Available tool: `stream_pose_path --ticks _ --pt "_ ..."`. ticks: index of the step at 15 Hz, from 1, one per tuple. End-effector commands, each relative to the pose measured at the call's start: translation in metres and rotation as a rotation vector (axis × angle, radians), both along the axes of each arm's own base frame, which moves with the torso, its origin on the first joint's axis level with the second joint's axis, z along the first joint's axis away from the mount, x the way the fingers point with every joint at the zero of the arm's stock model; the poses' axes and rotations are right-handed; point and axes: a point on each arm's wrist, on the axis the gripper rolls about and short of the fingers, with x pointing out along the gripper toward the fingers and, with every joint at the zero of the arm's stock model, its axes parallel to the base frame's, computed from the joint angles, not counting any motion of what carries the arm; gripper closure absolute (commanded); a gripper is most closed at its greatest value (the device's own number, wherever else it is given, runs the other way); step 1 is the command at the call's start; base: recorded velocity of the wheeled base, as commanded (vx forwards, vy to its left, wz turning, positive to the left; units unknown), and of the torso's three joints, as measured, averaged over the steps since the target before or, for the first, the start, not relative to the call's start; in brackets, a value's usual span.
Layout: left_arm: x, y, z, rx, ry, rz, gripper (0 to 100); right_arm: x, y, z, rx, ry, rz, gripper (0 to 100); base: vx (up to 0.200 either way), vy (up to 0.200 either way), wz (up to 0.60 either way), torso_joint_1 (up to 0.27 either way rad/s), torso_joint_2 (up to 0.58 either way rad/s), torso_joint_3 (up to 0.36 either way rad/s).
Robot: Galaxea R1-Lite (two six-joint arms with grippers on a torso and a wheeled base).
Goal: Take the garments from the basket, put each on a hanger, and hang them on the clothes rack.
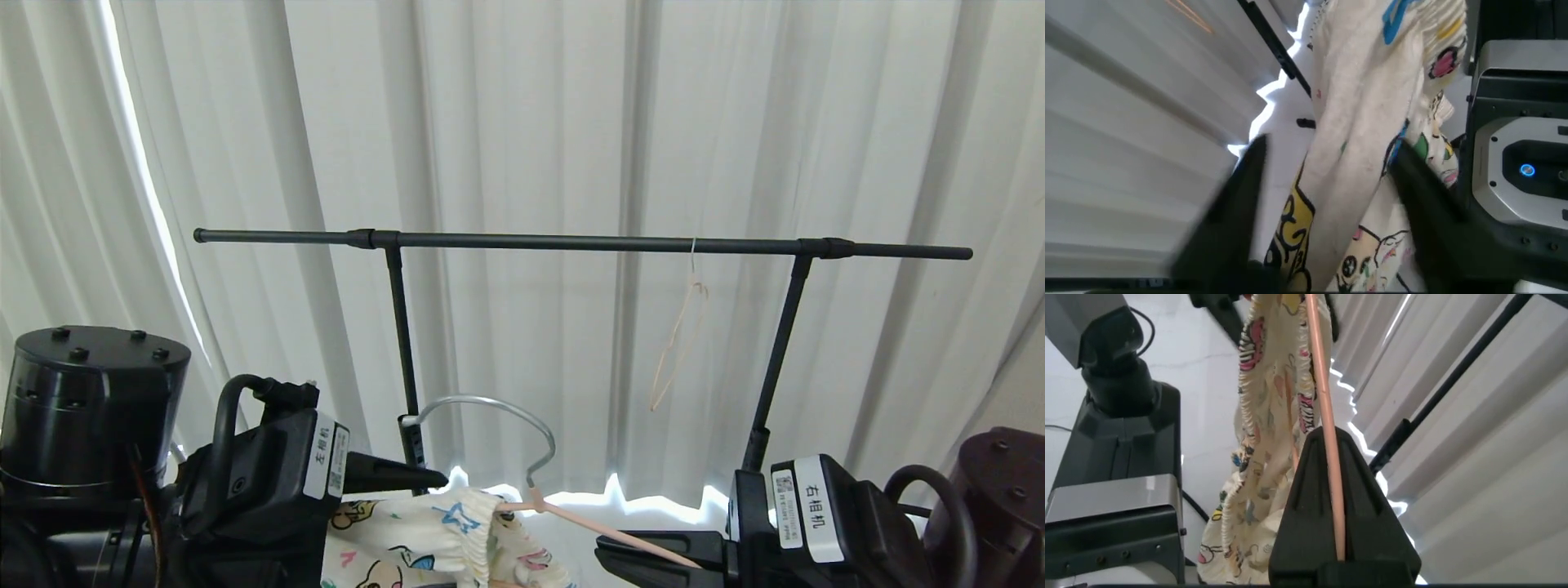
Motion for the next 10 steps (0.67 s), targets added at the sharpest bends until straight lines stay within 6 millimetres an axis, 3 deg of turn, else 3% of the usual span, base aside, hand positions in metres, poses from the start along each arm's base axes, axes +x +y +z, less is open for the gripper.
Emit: stream_pose_path --ticks 1,6,7,10 --pt "-0.0003 0.0001 -0.0024 0.004 0.009 -0.001 100 0.0001 0.0005 0.0005 0.002 -0.002 0.0 100 0.0 0.0 0.0 0.0 0.0 0.0" --pt "0.0003 0.0005 -0.0045 0.011 0.016 0.006 100 -0.0004 -0.0005 0.0002 -0.002 -0.015 -0.003 100 0.0 0.0 0.0 0.0 0.0 0.0" --pt "0.001 0.0008 -0.0061 0.015 0.024 0.011 100 0.0 -0.0009 -0.0002 -0.007 -0.027 -0.011 0 0.0 0.0 0.0 0.0 0.0 0.0" --pt "0.0041 0.0075 -0.011 0.033 0.037 0.065 100 0.0021 -0.0017 -0.0009 -0.014 -0.035 -0.072 0 0.0 0.0 0.0 0.0 0.0 0.0"
